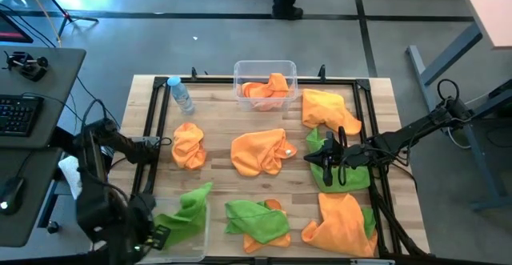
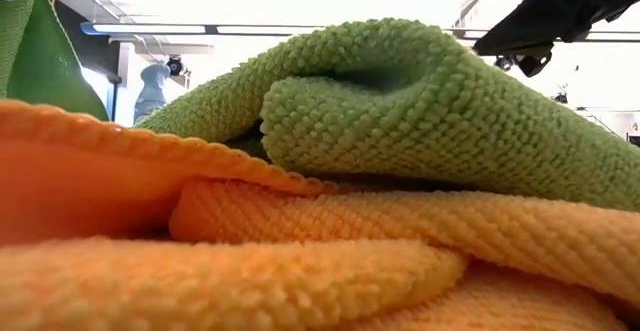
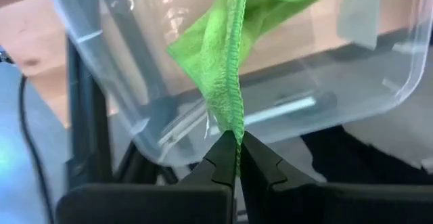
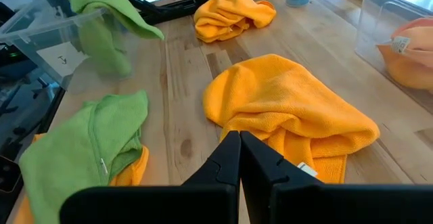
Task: Sort microfiber towel by color & place in baskets
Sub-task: Put the green towel into the bottom transparent bin
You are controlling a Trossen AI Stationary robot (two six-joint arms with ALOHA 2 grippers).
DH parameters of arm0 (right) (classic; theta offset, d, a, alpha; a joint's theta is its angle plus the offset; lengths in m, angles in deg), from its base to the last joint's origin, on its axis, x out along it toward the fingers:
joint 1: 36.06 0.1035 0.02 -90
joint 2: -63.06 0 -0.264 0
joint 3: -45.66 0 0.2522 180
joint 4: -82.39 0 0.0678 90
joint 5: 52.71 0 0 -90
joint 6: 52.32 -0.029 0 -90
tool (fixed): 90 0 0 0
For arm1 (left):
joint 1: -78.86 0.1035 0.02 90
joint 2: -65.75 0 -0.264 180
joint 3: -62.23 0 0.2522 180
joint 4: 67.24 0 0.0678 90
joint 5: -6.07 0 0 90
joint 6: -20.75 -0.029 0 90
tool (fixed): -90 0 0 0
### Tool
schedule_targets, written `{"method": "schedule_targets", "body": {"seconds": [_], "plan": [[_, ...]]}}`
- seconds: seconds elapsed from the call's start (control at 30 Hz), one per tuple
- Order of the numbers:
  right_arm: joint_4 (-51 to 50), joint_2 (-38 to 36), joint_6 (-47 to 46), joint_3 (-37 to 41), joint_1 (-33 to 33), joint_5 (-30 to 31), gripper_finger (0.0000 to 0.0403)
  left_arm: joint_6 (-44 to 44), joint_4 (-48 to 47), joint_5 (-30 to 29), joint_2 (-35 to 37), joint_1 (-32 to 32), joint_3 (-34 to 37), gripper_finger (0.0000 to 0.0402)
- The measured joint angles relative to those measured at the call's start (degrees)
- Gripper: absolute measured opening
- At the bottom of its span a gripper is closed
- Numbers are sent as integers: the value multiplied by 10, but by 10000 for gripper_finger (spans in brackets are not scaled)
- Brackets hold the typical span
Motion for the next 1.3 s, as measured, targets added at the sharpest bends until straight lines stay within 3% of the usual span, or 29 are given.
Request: {"method": "schedule_targets", "body": {"seconds": [0.33,0.47,0.63,0.87,1.1,1.23,1.3], "plan": [[0,0,-6,0,0,0,0,-64,-5,-4,-85,49,0,5],[0,0,-6,0,0,-5,0,-87,-5,43,-109,60,0,35],[-2,0,-5,0,0,-6,0,-95,-16,42,-120,67,0,90],[-15,0,-5,0,0,-21,0,-113,-16,31,-115,79,0,144],[-30,0,-6,0,0,-24,0,-102,-16,50,-82,81,-1,150],[-30,0,-6,0,0,-24,0,-108,-16,27,-62,81,-1,150],[-30,0,-6,0,0,-23,0,-117,-16,-13,-51,83,-1,150]]}}
